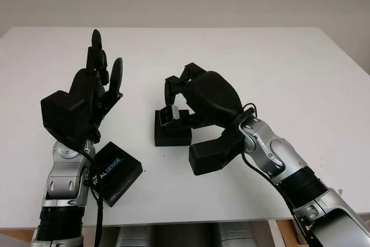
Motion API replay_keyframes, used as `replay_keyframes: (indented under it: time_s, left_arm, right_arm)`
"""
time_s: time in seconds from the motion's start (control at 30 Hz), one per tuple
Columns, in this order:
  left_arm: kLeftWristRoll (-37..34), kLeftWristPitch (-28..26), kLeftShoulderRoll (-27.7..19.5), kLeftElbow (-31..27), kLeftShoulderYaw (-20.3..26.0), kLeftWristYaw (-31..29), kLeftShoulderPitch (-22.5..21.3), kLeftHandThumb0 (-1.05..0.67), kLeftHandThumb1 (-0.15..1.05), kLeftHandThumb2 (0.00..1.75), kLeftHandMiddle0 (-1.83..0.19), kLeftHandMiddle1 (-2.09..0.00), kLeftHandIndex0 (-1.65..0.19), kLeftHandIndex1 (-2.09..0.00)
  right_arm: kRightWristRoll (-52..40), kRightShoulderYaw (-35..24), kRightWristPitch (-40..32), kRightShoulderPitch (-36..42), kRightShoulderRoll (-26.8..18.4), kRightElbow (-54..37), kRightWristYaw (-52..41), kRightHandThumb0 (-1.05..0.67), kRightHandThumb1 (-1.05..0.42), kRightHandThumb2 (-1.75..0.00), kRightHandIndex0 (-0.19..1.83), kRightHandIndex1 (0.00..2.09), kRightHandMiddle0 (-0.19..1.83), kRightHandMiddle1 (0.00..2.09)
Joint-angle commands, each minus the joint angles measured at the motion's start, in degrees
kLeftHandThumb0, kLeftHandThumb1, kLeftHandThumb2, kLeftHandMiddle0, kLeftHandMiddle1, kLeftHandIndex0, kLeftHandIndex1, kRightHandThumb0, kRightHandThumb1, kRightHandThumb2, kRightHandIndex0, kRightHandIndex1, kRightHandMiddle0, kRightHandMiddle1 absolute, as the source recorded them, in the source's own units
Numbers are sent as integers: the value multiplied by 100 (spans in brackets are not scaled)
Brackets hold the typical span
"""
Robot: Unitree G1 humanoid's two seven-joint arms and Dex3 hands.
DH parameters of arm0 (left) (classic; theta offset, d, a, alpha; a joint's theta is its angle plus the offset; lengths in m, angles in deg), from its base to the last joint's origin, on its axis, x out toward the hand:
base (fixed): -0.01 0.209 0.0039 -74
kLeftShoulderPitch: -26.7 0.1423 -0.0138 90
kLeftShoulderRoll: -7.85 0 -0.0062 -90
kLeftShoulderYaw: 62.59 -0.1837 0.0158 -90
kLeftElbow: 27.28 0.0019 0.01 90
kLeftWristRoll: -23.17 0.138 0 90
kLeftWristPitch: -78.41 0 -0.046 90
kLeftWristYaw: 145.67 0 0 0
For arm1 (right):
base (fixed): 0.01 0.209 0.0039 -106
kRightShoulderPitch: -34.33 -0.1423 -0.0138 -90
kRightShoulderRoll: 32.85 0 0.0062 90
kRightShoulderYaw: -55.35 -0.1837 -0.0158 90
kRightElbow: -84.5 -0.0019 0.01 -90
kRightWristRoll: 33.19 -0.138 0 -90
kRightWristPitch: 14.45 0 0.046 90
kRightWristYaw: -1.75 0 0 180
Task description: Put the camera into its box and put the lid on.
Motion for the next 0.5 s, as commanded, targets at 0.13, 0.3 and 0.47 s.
replay_keyframes:
  time_s: [0.13,0.3,0.47]
  left_arm:
    - [-11,7,-40,-127,12,-14,-45,-79,105,59,19,0,19,0]
    - [15,14,-54,-136,12,-5,-23,-79,105,59,19,0,19,0]
    - [-27,-36,-68,-146,26,-36,-16,-78,105,60,19,0,19,0]
  right_arm:
    - [-146,-118,-48,52,102,184,121,-41,-104,-6,15,128,42,170]
    - [-925,-432,50,127,425,640,214,-38,-104,-6,15,119,39,194]
    - [-1560,-697,306,92,633,1198,341,-38,-103,-5,24,88,39,207]
